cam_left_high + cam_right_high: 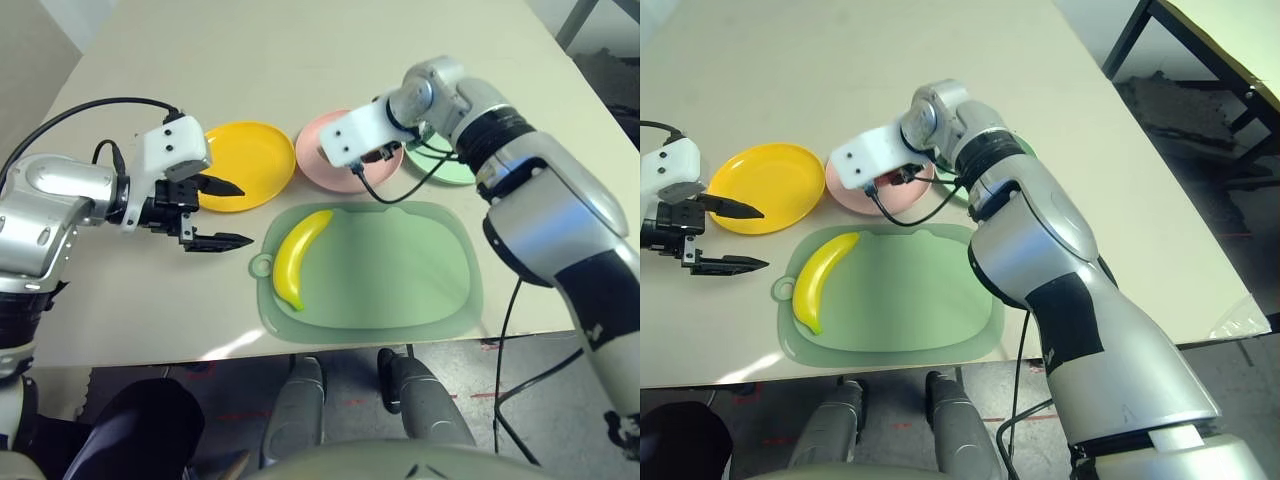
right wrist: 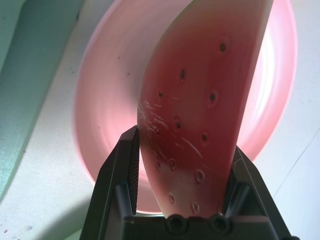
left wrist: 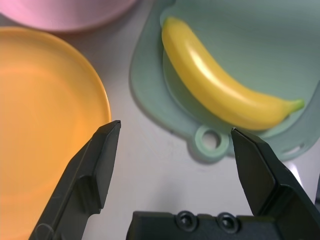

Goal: Place the fruits into color-matched plates.

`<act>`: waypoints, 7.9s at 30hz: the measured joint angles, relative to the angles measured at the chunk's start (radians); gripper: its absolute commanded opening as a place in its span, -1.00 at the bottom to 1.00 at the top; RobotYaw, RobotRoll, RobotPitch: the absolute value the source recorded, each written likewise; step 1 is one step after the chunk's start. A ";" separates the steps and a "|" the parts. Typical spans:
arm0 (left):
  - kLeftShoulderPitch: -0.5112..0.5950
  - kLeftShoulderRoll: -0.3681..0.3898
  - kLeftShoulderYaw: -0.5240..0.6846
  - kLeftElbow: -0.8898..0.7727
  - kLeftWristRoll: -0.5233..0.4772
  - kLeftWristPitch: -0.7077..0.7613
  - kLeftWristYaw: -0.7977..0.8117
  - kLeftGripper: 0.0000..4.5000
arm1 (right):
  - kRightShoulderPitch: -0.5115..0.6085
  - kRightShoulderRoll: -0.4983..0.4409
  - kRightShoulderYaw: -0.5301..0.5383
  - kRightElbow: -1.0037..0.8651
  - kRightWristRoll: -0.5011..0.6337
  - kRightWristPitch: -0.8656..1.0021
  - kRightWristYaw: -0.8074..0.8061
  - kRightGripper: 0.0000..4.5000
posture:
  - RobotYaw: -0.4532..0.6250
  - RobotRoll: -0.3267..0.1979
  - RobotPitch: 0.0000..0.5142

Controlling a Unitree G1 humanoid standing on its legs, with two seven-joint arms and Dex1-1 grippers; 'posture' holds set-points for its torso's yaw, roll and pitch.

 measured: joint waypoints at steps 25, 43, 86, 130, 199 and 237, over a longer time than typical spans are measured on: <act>-0.004 0.003 -0.009 0.055 0.055 -0.130 -0.032 1.00 | -0.042 -0.107 -0.142 -0.035 0.002 -0.125 0.063 0.99 | -0.09 0.25 -0.03; -0.026 -0.002 0.000 0.113 0.043 -0.195 -0.110 1.00 | 0.559 -0.380 -0.646 -1.108 0.835 0.871 0.551 0.99 | -0.04 0.25 0.03; -0.780 -0.195 -1.041 0.652 -0.139 -1.924 -0.286 1.00 | 1.268 -0.350 -0.715 -1.436 1.048 0.549 0.414 0.99 | -0.15 0.25 -0.12; -0.834 -0.455 -0.918 0.897 0.620 -2.036 0.024 -0.04 | 1.378 -0.387 -0.692 -1.606 1.023 0.571 0.234 1.00 | -0.28 0.25 -0.08; -0.836 -0.448 -0.442 1.465 0.895 -1.256 0.643 -0.27 | 1.467 -0.246 -0.601 -2.001 0.822 0.869 -0.446 1.00 | -0.31 0.25 -0.06; -0.286 -0.292 0.218 0.780 0.243 -0.754 0.483 0.99 | 1.416 -0.411 -1.112 -1.198 0.872 0.523 -0.339 1.00 | -0.15 0.25 0.08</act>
